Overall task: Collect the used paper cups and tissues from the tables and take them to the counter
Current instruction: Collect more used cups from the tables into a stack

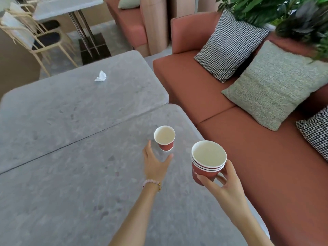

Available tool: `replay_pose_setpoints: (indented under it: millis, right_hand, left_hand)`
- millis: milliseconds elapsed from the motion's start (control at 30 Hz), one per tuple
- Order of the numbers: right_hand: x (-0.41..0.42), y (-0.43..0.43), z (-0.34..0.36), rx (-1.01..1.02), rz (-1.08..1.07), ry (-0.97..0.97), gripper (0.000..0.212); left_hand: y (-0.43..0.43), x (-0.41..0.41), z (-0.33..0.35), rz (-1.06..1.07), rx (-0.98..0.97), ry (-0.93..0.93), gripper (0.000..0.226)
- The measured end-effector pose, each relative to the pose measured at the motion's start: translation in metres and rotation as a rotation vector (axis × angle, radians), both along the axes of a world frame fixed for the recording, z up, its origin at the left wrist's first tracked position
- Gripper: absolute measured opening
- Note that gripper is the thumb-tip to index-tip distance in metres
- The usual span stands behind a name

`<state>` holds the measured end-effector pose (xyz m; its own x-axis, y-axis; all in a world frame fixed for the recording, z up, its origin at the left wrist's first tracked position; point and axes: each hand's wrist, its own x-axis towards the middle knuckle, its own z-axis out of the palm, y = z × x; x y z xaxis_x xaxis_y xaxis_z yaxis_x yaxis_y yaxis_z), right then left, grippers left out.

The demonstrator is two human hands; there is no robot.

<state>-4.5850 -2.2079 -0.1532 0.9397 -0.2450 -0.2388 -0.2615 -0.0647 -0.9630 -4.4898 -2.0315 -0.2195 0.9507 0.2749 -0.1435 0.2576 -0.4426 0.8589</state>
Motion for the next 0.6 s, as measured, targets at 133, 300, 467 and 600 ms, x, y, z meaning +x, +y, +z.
replay_pose_setpoints:
  millis: [133,300,467,600]
  right_hand:
    - [0.001,-0.006,-0.008,0.012,0.002,0.018,0.065]
    - [0.004,-0.012,-0.015,0.025,-0.004,0.038,0.067]
    - [0.006,-0.015,-0.016,0.028,0.0,0.057,0.066]
    - [0.008,-0.012,-0.016,0.029,0.005,0.069,0.062]
  left_hand:
    - [-0.011,0.023,-0.009,0.072,-0.129,-0.02,0.099]
    - [-0.02,0.04,-0.016,0.148,-0.214,-0.065,0.077]
    - [-0.023,0.047,-0.017,0.206,-0.301,-0.094,0.068]
    - [-0.022,0.041,-0.006,0.188,-0.312,-0.088,0.063]
